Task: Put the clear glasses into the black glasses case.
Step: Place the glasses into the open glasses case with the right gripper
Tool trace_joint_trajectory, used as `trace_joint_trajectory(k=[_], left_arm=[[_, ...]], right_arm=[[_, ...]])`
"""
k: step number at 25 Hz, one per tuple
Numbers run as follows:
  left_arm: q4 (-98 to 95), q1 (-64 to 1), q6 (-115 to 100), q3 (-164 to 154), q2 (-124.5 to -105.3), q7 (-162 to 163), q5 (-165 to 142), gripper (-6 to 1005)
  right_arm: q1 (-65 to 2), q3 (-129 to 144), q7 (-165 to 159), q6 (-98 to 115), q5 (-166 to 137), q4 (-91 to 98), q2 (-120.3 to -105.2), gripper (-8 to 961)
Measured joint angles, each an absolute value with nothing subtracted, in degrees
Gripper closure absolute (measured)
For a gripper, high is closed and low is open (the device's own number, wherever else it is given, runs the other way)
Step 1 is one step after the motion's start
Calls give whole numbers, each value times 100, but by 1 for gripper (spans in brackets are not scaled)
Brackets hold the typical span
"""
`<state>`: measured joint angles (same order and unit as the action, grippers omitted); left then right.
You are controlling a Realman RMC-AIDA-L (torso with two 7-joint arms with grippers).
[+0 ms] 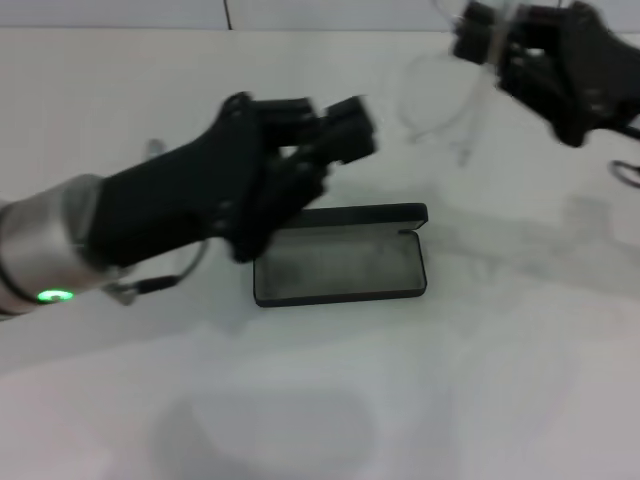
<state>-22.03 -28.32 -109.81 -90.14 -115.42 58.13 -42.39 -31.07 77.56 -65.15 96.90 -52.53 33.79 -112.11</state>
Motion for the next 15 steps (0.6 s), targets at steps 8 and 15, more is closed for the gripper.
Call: trace_joint_trajectory(k=[8,15], left_arm=[[-2212,-2497,-11135,-9000,-10745,5851,-4293,911],[-2231,-2342,-11227,-8698,-10351,5931,-4426,911]], right_arm=[[-2019,7203,-8567,9591,-7403,6710,-10904,832],[-1784,7627,-10971,10042,-11057,10317,-11509,832]])
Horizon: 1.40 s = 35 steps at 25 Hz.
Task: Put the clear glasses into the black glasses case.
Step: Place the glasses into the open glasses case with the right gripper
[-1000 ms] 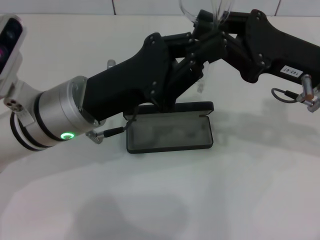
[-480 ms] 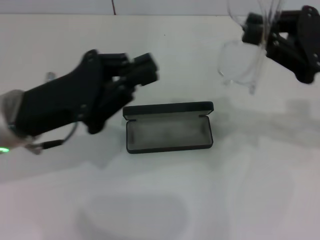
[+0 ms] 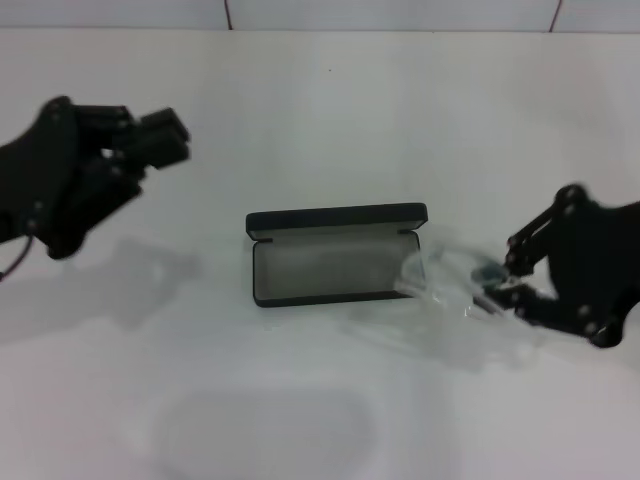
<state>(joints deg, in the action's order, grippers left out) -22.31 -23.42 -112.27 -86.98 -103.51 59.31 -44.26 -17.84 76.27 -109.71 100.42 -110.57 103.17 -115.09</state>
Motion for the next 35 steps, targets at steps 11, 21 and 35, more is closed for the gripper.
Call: trace_joint_trajectory(k=[11,21,35], left_arm=[[-2259,-2162,-11220,-7548,-10439,5933,-5140,911],[-2217,-2162,-11189,-7506,-10518,5933,-5147,911],[-2220,-2175,-11188,-7409,-10548,5940,-5150,910]], right_arm=[[-3030,10293,-13295,9105,-14096,10820,-11599,831],[-3928,12265,-14413,8167,-15842,9988,-11619,830],[-3836,12797,-14434,6932,-16081,9392,-11619,829]])
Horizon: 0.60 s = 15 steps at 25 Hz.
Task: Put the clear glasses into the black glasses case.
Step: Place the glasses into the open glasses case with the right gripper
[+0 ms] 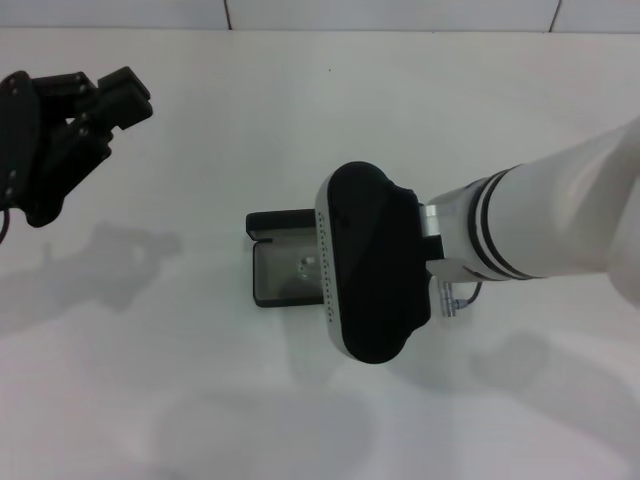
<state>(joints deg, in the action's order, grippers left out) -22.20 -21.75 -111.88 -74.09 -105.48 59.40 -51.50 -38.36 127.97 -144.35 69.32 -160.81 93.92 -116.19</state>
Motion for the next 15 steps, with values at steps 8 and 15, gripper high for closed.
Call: trace_joint_trajectory(k=[8,15], left_arm=[[-2215,-2127,-11188,-7400,-10576,5941,-5150,910],[-2205,-2111,-11188,-7345,-10615,5942,-5150,910]], right_arm=[[-3845,12882,-14406,6495,-16121,9079,-11619,829],[-3845,12990,-14404,6187,-16230,8949,-11619,828]])
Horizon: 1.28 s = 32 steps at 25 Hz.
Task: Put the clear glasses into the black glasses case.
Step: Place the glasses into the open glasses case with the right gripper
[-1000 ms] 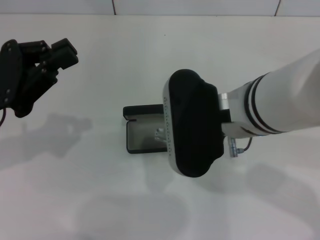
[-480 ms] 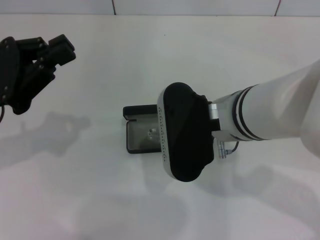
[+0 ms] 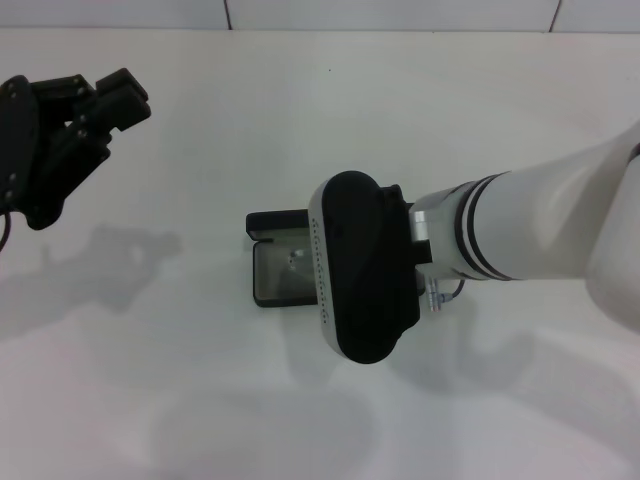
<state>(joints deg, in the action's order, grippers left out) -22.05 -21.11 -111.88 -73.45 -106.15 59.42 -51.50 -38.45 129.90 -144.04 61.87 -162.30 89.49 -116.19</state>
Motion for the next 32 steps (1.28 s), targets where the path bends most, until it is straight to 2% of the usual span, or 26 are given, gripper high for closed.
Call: trace_joint_trajectory(k=[32], left_arm=[[-2197,-2069,-11179,-7348,-10617,5938,-5150,909]], right_arm=[[-3832,13178,-14379,5604,-16242,8647,-11619,826]])
